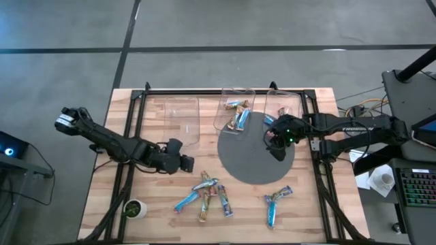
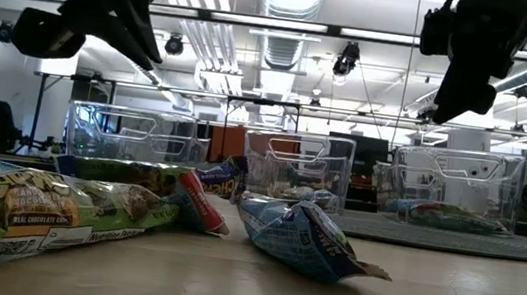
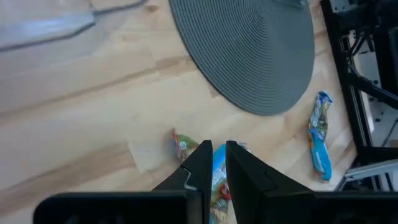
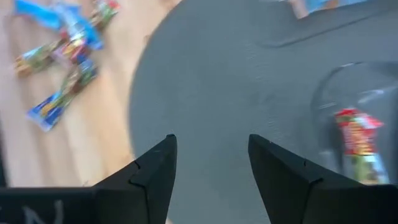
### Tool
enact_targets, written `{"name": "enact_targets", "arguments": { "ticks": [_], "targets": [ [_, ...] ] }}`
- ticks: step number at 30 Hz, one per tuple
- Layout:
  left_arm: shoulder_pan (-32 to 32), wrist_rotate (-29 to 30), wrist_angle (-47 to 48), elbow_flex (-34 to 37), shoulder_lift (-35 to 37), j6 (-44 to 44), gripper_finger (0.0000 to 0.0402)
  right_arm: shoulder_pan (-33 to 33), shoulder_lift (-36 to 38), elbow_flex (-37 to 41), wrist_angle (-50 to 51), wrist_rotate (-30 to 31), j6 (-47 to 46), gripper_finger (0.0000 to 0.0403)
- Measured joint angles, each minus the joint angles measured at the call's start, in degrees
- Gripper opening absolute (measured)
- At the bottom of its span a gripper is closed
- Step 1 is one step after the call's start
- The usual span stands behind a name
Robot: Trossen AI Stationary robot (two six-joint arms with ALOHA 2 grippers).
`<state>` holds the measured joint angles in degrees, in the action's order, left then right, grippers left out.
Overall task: Pick and place Granola Bars by type
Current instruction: Put the blue granola bar into the left transparent bin
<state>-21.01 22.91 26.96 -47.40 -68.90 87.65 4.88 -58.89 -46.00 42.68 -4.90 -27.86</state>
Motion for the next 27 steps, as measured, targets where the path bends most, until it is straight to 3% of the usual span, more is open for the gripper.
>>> {"name": "enact_targets", "arguments": {
  "ticks": [4,11,18,22,27],
  "targets": [
    [-0.87,-0.02,-0.01,-0.02,0.00,1.04,0.0028,-3.66,0.00,0.02,-0.17,-2.66,-0.41,0.0189],
    [-2.42,-0.25,-0.02,-0.02,0.00,0.08,0.0028,-11.66,-0.02,0.17,-4.02,-0.37,-4.20,0.0189],
    [-3.55,-0.68,-0.72,0.67,-0.27,-15.66,0.0028,-15.00,-0.52,0.28,-12.70,8.79,-12.40,0.0189],
    [-4.16,-4.80,-1.08,1.79,-1.18,-19.77,0.0028,-15.01,-2.76,0.28,-22.53,9.63,-13.94,0.0189],
    [-6.27,-5.08,-1.39,2.64,-2.85,-21.31,0.0028,-15.03,-7.68,-0.59,-27.80,9.60,-15.67,0.0189]
  ]
}}
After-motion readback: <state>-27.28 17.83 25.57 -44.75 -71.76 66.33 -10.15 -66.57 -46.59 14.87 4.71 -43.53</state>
